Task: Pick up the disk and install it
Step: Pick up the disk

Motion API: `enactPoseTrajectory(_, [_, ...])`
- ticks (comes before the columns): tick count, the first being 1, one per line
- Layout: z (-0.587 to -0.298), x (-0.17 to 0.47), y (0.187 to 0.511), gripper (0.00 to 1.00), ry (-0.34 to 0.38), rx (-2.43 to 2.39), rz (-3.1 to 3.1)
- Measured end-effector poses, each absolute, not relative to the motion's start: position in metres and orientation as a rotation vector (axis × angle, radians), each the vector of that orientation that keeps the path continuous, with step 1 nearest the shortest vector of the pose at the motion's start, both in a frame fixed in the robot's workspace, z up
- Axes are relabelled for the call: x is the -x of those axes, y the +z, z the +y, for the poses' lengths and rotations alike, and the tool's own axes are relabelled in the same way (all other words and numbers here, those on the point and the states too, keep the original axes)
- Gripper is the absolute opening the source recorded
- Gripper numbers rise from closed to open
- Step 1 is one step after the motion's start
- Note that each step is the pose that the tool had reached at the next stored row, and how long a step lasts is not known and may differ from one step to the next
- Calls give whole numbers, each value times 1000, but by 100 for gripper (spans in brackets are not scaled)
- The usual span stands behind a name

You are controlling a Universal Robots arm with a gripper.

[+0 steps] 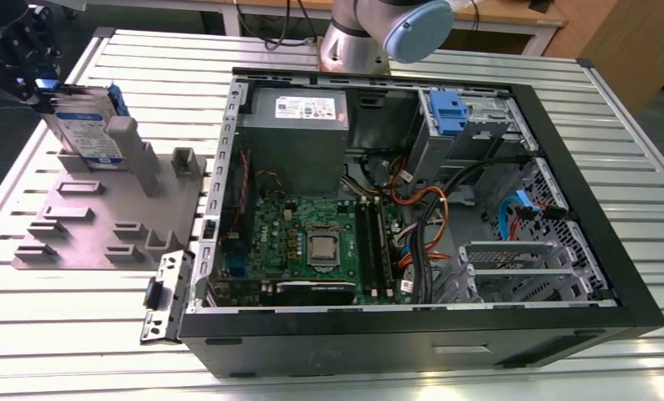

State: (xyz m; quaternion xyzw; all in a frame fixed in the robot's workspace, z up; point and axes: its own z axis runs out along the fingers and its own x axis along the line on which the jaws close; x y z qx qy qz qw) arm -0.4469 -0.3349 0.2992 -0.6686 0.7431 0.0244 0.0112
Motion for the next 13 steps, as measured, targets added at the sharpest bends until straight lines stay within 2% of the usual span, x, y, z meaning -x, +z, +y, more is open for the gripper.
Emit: enactPoseTrajectory(13, [-335, 447, 294, 45, 85, 2089, 2323])
